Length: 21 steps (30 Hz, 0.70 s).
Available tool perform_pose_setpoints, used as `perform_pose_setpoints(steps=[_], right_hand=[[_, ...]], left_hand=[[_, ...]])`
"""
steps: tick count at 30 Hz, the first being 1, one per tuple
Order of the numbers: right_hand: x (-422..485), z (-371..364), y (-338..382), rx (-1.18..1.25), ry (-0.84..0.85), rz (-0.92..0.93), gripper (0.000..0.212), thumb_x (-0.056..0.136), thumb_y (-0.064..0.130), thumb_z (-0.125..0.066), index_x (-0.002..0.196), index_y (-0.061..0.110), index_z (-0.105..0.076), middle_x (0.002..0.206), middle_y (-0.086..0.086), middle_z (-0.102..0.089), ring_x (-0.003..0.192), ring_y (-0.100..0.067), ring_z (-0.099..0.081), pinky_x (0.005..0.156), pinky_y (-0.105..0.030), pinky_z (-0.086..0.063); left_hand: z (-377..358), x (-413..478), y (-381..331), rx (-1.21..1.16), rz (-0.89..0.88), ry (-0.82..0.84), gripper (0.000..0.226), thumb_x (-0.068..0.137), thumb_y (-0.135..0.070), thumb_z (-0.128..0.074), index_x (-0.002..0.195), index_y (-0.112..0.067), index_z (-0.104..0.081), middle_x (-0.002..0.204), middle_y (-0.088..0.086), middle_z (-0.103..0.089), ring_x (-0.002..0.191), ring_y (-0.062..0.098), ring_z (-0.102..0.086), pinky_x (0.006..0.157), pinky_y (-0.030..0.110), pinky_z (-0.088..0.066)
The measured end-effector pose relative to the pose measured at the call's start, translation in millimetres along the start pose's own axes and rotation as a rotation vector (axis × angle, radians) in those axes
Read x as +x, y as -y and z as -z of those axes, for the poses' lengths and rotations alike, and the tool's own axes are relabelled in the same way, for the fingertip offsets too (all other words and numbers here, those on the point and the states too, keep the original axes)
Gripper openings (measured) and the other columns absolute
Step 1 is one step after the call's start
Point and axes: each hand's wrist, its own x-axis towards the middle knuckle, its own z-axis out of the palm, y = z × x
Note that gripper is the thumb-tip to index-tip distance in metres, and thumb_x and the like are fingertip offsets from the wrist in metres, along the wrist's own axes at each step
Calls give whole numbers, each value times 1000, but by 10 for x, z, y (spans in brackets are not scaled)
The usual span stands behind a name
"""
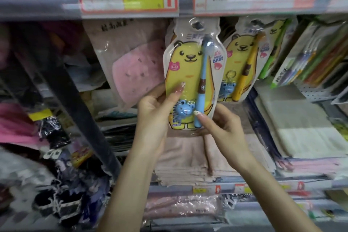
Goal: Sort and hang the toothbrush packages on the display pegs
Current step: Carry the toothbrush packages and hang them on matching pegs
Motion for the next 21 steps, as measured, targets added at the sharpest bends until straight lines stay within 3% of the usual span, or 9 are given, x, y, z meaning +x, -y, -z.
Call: perform_pose_setpoints(steps=[3,7,9,12,15,17,19,21], right_hand=[[-3,-33,18,-21,-50,15,17,79,27,-66,91,15,-68,77,1,-69,73,-12,-66,59,-37,-58],[11,-42,36,-12,-96,-10,14,83,18,-65,86,5,-62,66,7,-66,61,-2,-62,50,-16,-49],[16,-50,38,15,-105,-46,9,85,17,-64,88,8,-62,67,7,-71,63,-4,-66,50,-21,-53],[40,-74,21,59,-156,-116,24,81,25,-67,96,6,-66,81,-14,-73,73,-21,-70,52,-31,-58],[116,-82,-53,39,-231,-172,29,87,22,-68,94,-5,-62,86,-38,-59,69,-27,-59,48,-29,-55],[183,-98,-107,-24,-233,-170,47,86,31,-71,101,-12,-58,93,-44,-53,68,-35,-56,53,-43,-58],[251,-125,-121,-44,-243,-182,43,84,35,-72,100,-4,-62,95,-37,-60,72,-35,-60,63,-52,-56],[311,-141,-118,-10,-252,-208,25,86,30,-71,97,8,-67,86,-18,-68,76,-24,-63,63,-41,-54]], left_hand=[[-5,45,18,-8,-11,9,16,73,-19,-66,86,-14,-75,92,8,-75,87,22,-71,80,37,-59],[-4,56,73,0,3,-8,21,74,-24,-66,90,-13,-74,99,13,-74,99,32,-68,92,51,-52],[28,55,121,-15,26,-23,22,74,-24,-66,92,-13,-73,102,15,-72,102,34,-66,96,56,-48],[69,56,174,-31,56,-51,29,75,-23,-65,99,-6,-69,103,18,-71,102,35,-66,94,53,-50],[80,103,197,-15,60,-66,16,78,-19,-65,88,-7,-70,87,9,-74,81,22,-70,78,39,-59],[79,165,210,-8,71,-102,8,85,-11,-63,80,-11,-70,76,2,-74,70,14,-70,69,30,-60],[92,251,226,7,67,-131,17,88,-9,-62,76,-16,-72,74,-2,-74,68,10,-70,67,25,-59],[109,328,254,47,57,-143,16,88,-12,-64,77,-19,-72,76,-3,-75,71,10,-70,67,23,-58]])
